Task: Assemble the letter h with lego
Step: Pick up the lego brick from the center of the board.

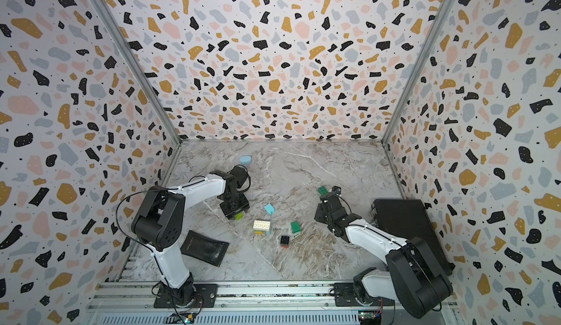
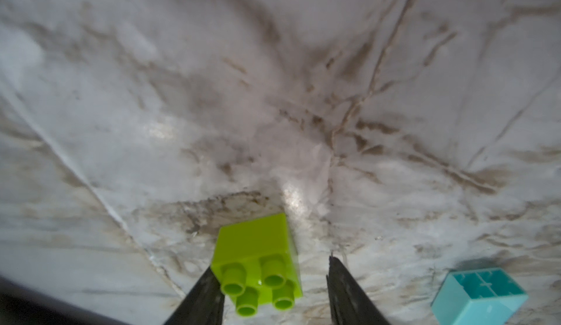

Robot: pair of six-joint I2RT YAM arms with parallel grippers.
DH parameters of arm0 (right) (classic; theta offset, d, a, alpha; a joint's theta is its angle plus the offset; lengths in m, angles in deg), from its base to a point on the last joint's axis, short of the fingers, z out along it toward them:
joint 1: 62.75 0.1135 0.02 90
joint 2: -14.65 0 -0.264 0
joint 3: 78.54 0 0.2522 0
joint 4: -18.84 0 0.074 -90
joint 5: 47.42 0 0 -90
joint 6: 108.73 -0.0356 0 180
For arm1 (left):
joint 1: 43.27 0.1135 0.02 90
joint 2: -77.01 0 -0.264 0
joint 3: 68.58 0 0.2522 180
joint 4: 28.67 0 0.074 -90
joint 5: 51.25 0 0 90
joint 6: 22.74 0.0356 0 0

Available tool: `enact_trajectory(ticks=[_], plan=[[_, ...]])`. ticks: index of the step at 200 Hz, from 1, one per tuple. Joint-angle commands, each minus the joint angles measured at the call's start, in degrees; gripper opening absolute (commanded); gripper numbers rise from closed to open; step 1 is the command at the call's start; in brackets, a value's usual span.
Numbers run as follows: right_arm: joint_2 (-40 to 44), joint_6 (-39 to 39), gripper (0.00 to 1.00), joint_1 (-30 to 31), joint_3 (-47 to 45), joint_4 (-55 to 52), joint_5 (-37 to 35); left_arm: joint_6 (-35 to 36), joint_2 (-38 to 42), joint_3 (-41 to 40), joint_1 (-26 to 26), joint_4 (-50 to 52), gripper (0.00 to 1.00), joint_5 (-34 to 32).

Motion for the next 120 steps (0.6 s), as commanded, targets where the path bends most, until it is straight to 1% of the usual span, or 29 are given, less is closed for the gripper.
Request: enact_trajectory(ticks=[1,14,33,44,50,63,78,95,120], plan=[[-0.2,0.6,0.56,-0.2,0.3,0.1,-0.1,0.2,-0.1,-1.1,0.5,-0.7,0.4,0.4],[-0.2,0.7,0.56,-0.2,0.4,0.1,-0.1,0.7,-0.1,-1.2,0.5,-0.7,0.31,0.6],[-0.4,0.7,0.56,-0.1,0.4,0.1,-0.1,1.6,0.8,-1.0,0.4,0.1,0.12,1.0],[-0.4,0.7,0.56,-0.1,0.4,0.1,-0.1,2.3,2.5,-1.1,0.3,0.8,0.04,1.0],[-0.4,0.7,0.56,-0.2,0.4,0.1,-0.2,2.8,3.9,-1.1,-0.1,1.3,0.02,0.8],[-0.5,0.7,0.56,-0.1,0.4,0.1,-0.3,4.0,7.4,-0.5,-1.6,3.6,0.0,-0.5],[-0.6,0.7,0.56,-0.1,0.5,0.2,-0.3,4.9,11.9,1.6,-5.2,7.8,0.0,-3.1],[-0.9,0.7,0.56,-0.2,0.6,0.1,-0.4,4.9,16.7,4.7,-11.4,12.2,0.0,-5.1],[-1.2,0.7,0.56,-0.2,0.9,-0.1,-0.7,1.1,21.0,8.2,-22.0,15.1,0.0,-7.2]])
